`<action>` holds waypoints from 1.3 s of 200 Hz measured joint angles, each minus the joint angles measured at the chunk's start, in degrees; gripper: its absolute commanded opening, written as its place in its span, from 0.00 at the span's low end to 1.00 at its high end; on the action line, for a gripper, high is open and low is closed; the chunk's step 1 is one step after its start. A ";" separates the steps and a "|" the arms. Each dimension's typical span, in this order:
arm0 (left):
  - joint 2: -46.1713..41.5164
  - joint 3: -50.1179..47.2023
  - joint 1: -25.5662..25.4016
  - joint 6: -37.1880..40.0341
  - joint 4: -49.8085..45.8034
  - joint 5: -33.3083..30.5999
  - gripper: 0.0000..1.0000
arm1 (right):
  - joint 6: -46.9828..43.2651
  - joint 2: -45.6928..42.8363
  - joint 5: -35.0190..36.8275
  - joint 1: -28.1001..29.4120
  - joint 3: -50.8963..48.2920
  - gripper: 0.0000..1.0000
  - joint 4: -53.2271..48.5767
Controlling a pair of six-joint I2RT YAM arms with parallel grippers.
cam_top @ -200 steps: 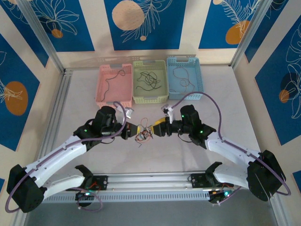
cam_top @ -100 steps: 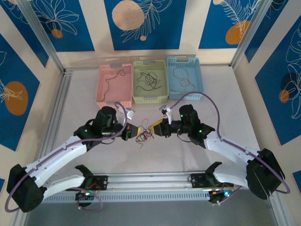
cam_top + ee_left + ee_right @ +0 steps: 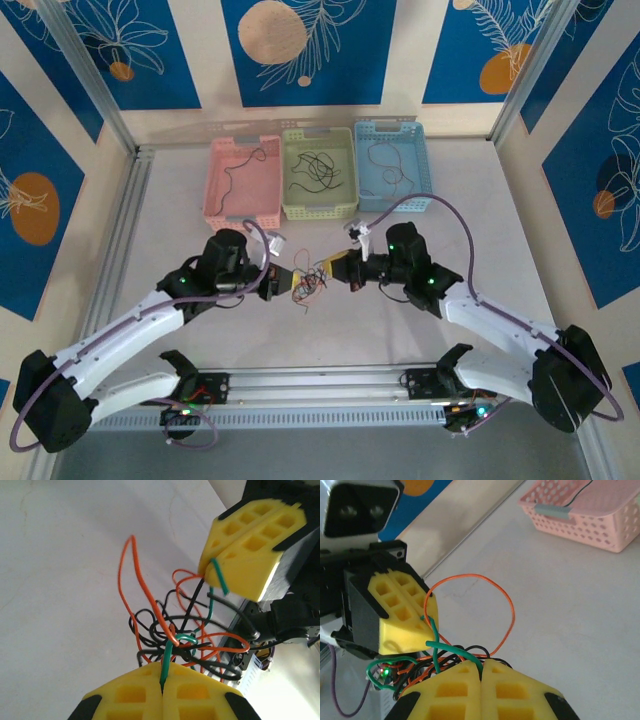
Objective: Untangle the cables
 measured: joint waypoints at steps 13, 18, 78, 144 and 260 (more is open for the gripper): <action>-1.03 -0.83 -0.04 -0.66 1.62 -0.57 0.00 | 2.69 -1.29 1.40 -0.44 -0.02 0.00 -0.72; -1.49 -1.16 -0.09 -1.03 2.38 -0.81 0.00 | 3.72 -1.75 1.81 -0.57 -0.04 0.00 -1.05; -7.45 -7.28 -0.42 -5.38 12.26 -2.58 0.00 | 20.09 -11.58 8.55 -1.16 -3.98 0.00 -4.70; -11.89 -9.79 -0.68 -7.26 15.26 -3.72 0.00 | 32.20 -15.52 10.32 -2.69 -4.37 0.00 -11.21; -19.96 -13.18 -0.94 -8.74 15.65 -7.30 0.00 | 37.22 -19.10 11.30 -5.25 -5.22 0.38 -15.43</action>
